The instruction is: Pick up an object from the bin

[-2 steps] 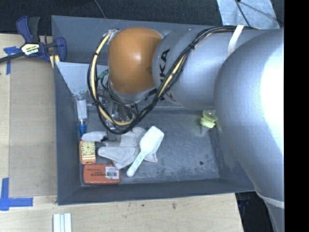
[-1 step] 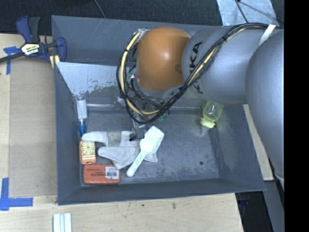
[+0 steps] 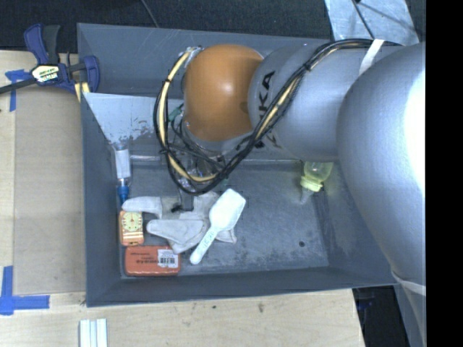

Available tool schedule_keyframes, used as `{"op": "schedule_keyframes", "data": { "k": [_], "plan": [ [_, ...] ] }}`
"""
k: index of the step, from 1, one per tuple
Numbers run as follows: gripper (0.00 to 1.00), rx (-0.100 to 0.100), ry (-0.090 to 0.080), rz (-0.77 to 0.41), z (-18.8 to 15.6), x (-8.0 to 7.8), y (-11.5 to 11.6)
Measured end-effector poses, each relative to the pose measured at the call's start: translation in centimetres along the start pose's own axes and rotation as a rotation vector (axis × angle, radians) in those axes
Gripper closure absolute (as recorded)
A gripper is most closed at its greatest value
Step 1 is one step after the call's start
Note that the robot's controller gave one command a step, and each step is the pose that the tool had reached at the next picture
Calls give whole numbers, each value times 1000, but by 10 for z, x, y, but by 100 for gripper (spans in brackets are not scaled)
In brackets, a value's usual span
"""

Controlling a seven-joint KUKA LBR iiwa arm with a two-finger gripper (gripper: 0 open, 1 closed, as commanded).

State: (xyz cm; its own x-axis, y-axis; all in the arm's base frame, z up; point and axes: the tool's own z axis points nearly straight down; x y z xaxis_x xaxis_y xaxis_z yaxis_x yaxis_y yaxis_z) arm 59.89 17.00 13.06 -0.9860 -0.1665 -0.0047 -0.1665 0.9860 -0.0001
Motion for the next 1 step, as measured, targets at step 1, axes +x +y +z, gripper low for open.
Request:
{"op": "schedule_keyframes", "data": {
  "k": [1],
  "plan": [
    [0,-1,1,-178,31,-1,-2]
  ]
}}
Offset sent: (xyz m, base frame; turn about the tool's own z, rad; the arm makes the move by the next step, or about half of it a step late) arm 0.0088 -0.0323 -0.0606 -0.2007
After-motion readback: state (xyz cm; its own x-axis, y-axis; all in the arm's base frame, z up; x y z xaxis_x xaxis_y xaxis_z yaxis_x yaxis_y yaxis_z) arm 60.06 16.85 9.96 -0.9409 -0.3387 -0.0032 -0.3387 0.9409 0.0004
